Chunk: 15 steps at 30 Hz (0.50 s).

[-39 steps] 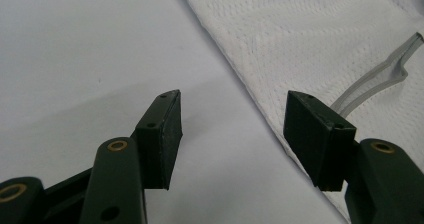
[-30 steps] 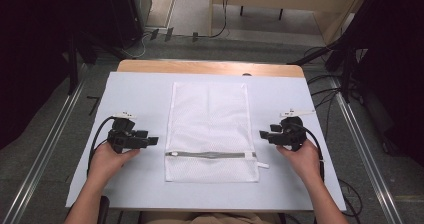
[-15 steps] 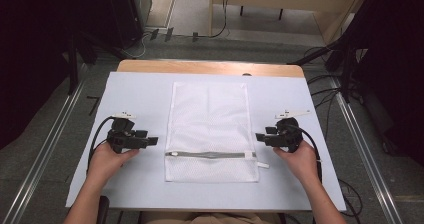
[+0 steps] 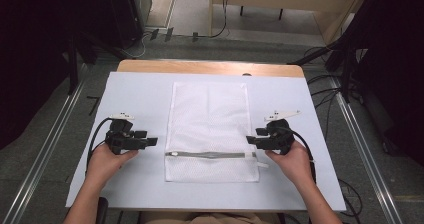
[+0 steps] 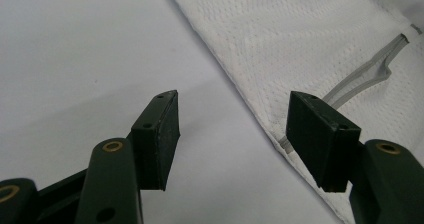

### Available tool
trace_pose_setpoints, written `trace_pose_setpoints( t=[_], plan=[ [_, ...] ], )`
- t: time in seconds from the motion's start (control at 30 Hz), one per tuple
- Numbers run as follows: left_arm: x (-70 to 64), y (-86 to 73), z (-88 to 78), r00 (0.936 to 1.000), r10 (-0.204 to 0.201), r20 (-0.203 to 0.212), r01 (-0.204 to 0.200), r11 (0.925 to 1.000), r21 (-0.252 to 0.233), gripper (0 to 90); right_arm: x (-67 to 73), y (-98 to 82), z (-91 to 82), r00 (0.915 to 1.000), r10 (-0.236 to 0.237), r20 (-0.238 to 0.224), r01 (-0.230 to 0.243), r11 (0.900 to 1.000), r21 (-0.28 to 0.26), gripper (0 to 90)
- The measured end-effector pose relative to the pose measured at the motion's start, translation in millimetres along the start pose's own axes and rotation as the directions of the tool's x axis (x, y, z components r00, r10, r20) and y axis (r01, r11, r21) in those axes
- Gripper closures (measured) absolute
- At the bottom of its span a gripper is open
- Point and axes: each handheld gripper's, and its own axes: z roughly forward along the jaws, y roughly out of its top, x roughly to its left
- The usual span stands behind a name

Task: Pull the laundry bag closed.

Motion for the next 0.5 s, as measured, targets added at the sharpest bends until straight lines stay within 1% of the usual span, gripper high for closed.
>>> trace_pose_setpoints(
  t=[0.07, 0.2, 0.27, 0.3, 0.33, 0.43, 0.47, 0.5],
  plan=[
    [-0.1, -0.9, -1.1, 1.0, 0.003, -0.003, -0.003, 1.0, 0.004, 38.7, 2.0, 1.0, 0.2, 1.0, -0.006, -0.005, 0.006, 1.0, 0.002, 48.8],
    [-1.7, -2.7, -3.2, 1.0, 0.003, -0.005, -0.003, 1.0, -0.001, 38.7, 11.3, 4.5, 2.2, 0.9998, -0.013, -0.018, 0.013, 1.0, 0.009, 49.8],
    [-2.4, -3.4, -4.2, 1.0, 0.006, -0.006, -0.006, 1.0, -0.002, 38.7, 17.4, 6.9, 5.2, 0.9992, -0.027, -0.03, 0.028, 1.0, 0.014, 50.1],
    [-2.6, -3.9, -4.6, 1.0, 0.006, -0.007, -0.006, 1.0, 0.0, 38.7, 17.4, 6.9, 5.2, 0.9992, -0.027, -0.03, 0.028, 1.0, 0.014, 50.1],
    [-2.8, -4.3, -4.9, 1.0, 0.004, -0.008, -0.004, 1.0, 0.001, 38.7, 21.6, 8.5, 7.3, 0.9988, -0.035, -0.035, 0.036, 0.999, 0.019, 50.4],
    [-3.3, -5.8, -6.1, 1.0, 0.004, -0.007, -0.004, 1.0, -0.002, 38.8, 24.8, 10.1, 9.1, 0.9984, -0.034, -0.045, 0.034, 0.999, 0.02, 50.6],
    [-3.5, -6.2, -6.7, 1.0, 0.002, -0.009, -0.002, 1.0, -0.002, 38.8, 28.1, 11.8, 10.6, 0.998, -0.037, -0.051, 0.038, 0.999, 0.022, 52.2],
    [-3.6, -6.5, -7.2, 0.9999, 0.002, -0.01, -0.002, 1.0, -0.001, 38.8, 28.1, 11.8, 10.6, 0.998, -0.037, -0.051, 0.038, 0.999, 0.022, 52.2]
  ],
)
